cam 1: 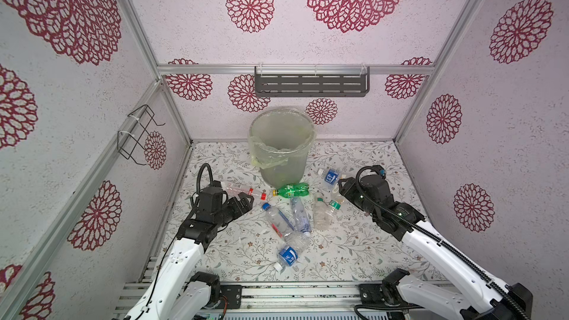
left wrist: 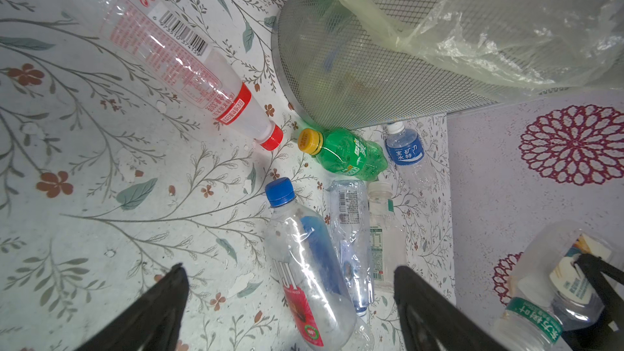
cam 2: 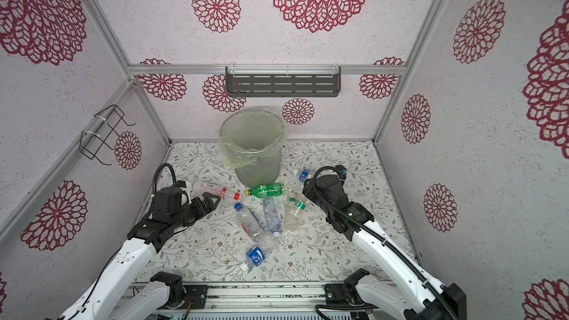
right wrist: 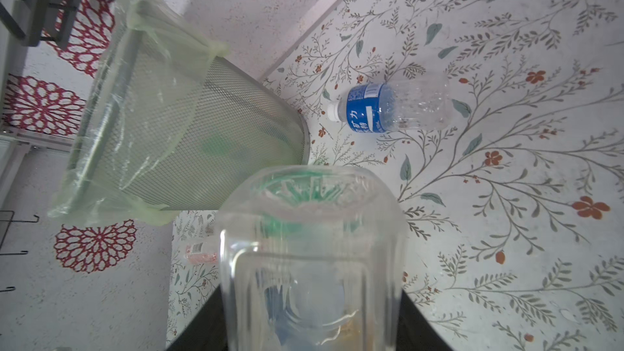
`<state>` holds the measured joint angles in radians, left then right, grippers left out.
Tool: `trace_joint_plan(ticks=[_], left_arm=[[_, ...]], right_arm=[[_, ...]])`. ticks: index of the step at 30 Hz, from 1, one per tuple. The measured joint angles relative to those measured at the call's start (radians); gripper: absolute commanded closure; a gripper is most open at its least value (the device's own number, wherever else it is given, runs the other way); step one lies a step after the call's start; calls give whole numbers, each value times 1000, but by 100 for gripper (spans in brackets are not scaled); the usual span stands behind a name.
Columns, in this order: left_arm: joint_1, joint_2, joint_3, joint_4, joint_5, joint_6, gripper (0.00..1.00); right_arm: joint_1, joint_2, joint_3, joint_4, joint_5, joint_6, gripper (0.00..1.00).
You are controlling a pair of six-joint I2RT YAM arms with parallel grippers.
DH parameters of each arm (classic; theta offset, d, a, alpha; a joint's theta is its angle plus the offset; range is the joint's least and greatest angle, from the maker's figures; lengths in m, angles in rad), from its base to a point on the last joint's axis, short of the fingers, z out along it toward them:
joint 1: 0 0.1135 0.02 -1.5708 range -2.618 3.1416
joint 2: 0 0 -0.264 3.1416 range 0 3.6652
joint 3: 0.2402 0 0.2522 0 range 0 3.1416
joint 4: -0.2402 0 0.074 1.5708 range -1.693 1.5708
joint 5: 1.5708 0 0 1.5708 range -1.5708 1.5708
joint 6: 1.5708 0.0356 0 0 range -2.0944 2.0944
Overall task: Throw the plastic bottles in the bin
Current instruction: Pick up the plastic bottle from the center of the table, then throw the plastic bottle into the trash bin.
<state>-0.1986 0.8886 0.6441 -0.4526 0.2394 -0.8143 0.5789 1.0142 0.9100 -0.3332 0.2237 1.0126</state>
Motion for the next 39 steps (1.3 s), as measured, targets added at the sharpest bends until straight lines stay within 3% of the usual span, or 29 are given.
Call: trace_joint_plan(ticks=[30, 39], left_arm=[[0, -10, 0, -22, -7, 10, 3], [0, -35, 0, -55, -17, 30, 3]], right_arm=[[-7, 260, 435, 29, -73, -153, 49], [-7, 176, 376, 21, -71, -166, 49]])
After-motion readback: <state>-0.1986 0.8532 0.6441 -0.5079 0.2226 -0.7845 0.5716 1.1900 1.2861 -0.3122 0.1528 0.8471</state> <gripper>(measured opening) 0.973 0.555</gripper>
